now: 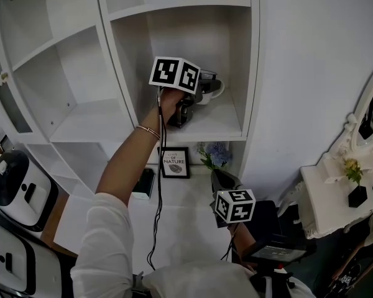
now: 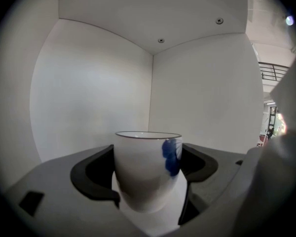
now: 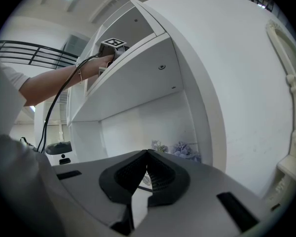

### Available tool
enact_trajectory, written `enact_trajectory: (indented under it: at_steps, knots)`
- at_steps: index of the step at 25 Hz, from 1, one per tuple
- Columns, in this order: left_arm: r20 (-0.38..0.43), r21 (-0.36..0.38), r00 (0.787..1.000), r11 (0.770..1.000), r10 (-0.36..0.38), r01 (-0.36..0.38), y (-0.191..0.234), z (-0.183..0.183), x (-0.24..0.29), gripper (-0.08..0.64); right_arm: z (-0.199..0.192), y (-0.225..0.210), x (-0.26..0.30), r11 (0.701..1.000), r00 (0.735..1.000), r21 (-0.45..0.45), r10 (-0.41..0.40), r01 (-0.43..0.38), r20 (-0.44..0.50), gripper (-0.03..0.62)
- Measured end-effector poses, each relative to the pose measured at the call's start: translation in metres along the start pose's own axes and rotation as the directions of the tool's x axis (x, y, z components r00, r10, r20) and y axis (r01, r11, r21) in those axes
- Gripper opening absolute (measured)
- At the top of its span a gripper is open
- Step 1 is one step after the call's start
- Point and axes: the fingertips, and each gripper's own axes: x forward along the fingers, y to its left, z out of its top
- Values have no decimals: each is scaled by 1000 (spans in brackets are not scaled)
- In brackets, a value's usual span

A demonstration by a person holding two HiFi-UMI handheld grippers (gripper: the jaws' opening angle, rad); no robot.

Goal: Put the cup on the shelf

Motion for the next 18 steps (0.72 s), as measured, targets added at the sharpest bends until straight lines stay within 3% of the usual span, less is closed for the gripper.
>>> enact_trajectory:
  at_steps: [9, 18]
  knots:
    - [-16, -45, 1000, 999, 15, -16, 2, -6, -11, 393, 3, 8, -5, 1000, 1000, 6, 5, -6, 17, 21]
    - [-52, -6, 998, 999, 43, -43, 1, -13, -14, 393, 8, 8, -12, 1000, 1000, 4, -8, 8, 29, 21]
